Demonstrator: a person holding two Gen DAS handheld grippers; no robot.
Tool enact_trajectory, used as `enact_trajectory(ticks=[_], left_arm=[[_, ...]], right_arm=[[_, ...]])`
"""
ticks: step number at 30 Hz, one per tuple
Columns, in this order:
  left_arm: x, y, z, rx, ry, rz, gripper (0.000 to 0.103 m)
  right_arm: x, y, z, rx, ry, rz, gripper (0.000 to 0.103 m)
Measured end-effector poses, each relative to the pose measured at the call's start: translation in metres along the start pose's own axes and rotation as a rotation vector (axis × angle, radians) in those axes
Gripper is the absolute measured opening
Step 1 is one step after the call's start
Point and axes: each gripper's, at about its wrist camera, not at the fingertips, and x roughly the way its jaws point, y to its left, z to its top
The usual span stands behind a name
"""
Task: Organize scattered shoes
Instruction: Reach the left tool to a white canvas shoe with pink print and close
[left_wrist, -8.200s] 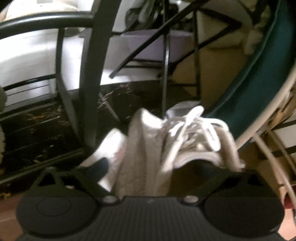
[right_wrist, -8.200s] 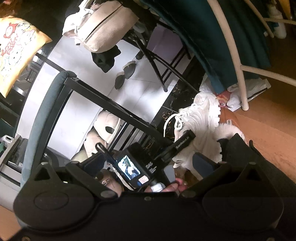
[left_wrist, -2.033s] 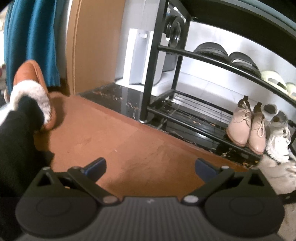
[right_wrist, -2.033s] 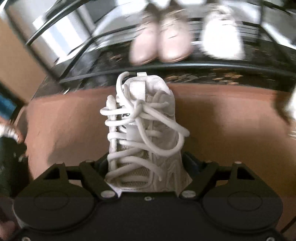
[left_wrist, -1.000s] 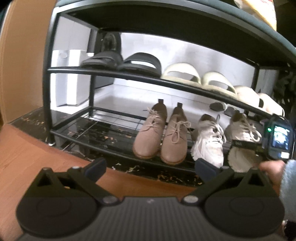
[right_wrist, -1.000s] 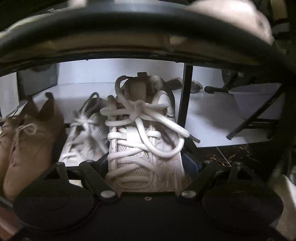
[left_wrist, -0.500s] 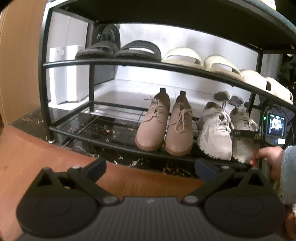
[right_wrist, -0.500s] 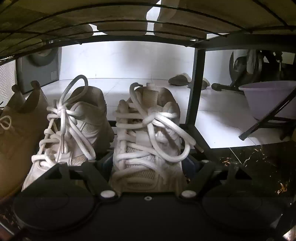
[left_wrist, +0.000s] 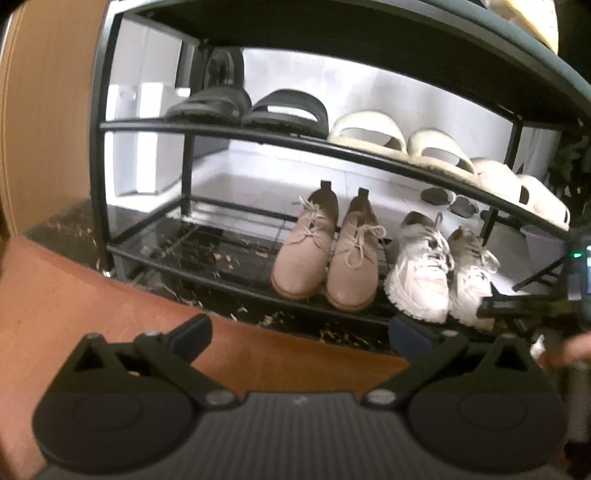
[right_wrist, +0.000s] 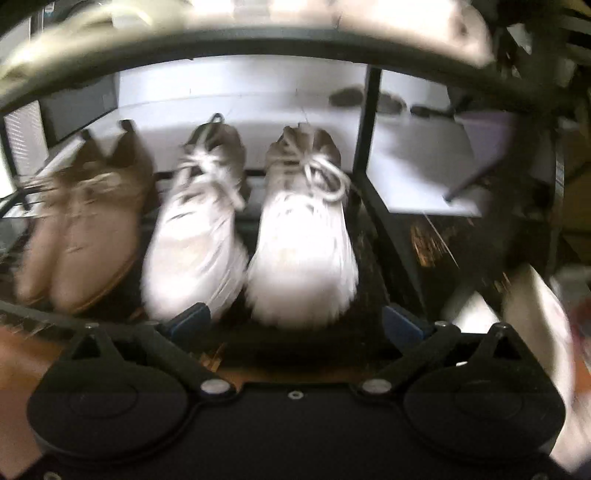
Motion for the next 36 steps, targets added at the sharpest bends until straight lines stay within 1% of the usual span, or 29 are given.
enact_trajectory(ticks=[3, 4, 6, 8, 9, 10, 11, 12, 13, 14, 15, 16, 17, 19, 20, 24, 27, 28, 29, 31, 33, 34, 36], left_arm=[[-0.002, -0.004, 0.002, 0.0, 0.026, 0.017, 0.102], [-0.003, -0.006, 0.002, 0.002, 0.034, 0.021, 0.102], [-0.005, -0.012, 0.002, 0.005, 0.054, 0.02, 0.102], [-0.004, -0.02, 0.003, 0.014, 0.076, -0.005, 0.102], [-0.003, -0.025, 0.003, 0.022, 0.084, -0.019, 0.102], [-0.003, -0.032, 0.003, 0.036, 0.087, -0.035, 0.102], [-0.002, -0.039, 0.003, 0.051, 0.09, -0.05, 0.102], [-0.001, -0.043, 0.003, 0.061, 0.091, -0.062, 0.102], [0.0, -0.05, 0.003, 0.074, 0.094, -0.08, 0.102], [0.002, -0.062, 0.002, 0.095, 0.098, -0.111, 0.102], [0.004, -0.07, 0.0, 0.108, 0.103, -0.13, 0.102], [0.008, -0.082, -0.003, 0.126, 0.111, -0.157, 0.102], [0.011, -0.092, -0.005, 0.141, 0.117, -0.179, 0.102], [0.015, -0.106, -0.009, 0.161, 0.121, -0.212, 0.102], [0.019, -0.119, -0.012, 0.184, 0.124, -0.235, 0.102], [0.036, -0.162, -0.025, 0.289, 0.124, -0.272, 0.102], [0.055, -0.184, -0.035, 0.304, 0.143, -0.305, 0.102], [0.063, -0.192, -0.039, 0.309, 0.143, -0.329, 0.102], [0.068, -0.197, -0.043, 0.312, 0.132, -0.371, 0.102], [0.08, -0.207, -0.051, 0.327, 0.123, -0.485, 0.102], [0.095, -0.221, -0.058, 0.378, 0.158, -0.556, 0.102], [0.103, -0.23, -0.062, 0.408, 0.174, -0.562, 0.102], [0.112, -0.24, -0.066, 0.422, 0.182, -0.561, 0.102]], right_arm=[[-0.075, 0.0, 0.003, 0.0, 0.055, 0.028, 0.103], [-0.09, -0.002, 0.006, -0.006, 0.058, 0.029, 0.103], [-0.134, -0.01, 0.016, -0.016, 0.059, 0.04, 0.103], [-0.174, -0.027, 0.027, 0.011, 0.025, 0.06, 0.103], [-0.183, -0.033, 0.031, 0.016, 0.017, 0.068, 0.103], [-0.196, -0.042, 0.034, 0.023, -0.016, 0.069, 0.103], [-0.211, -0.053, 0.036, 0.029, -0.075, 0.067, 0.103], [-0.218, -0.06, 0.035, 0.028, -0.129, 0.065, 0.103], [-0.224, -0.068, 0.031, 0.031, -0.206, 0.058, 0.103], [-0.229, -0.075, 0.03, 0.032, -0.247, 0.056, 0.103], [-0.229, -0.079, 0.035, 0.03, -0.232, 0.06, 0.103], [-0.233, -0.086, 0.039, 0.04, -0.255, 0.071, 0.103], [-0.243, -0.095, 0.043, 0.061, -0.323, 0.08, 0.103], [-0.25, -0.101, 0.043, 0.059, -0.389, 0.043, 0.103], [-0.25, -0.102, 0.044, 0.058, -0.401, 0.013, 0.103], [-0.243, -0.104, 0.043, 0.077, -0.366, 0.042, 0.103], [-0.242, -0.108, 0.043, 0.084, -0.368, 0.035, 0.103], [-0.242, -0.11, 0.043, 0.1, -0.377, 0.036, 0.103], [-0.244, -0.112, 0.043, 0.118, -0.381, 0.038, 0.103], [-0.245, -0.116, 0.041, 0.151, -0.38, 0.046, 0.103], [-0.244, -0.12, 0.04, 0.181, -0.368, 0.053, 0.103], [-0.243, -0.121, 0.04, 0.185, -0.364, 0.057, 0.103], [-0.243, -0.124, 0.039, 0.195, -0.358, 0.065, 0.103]])
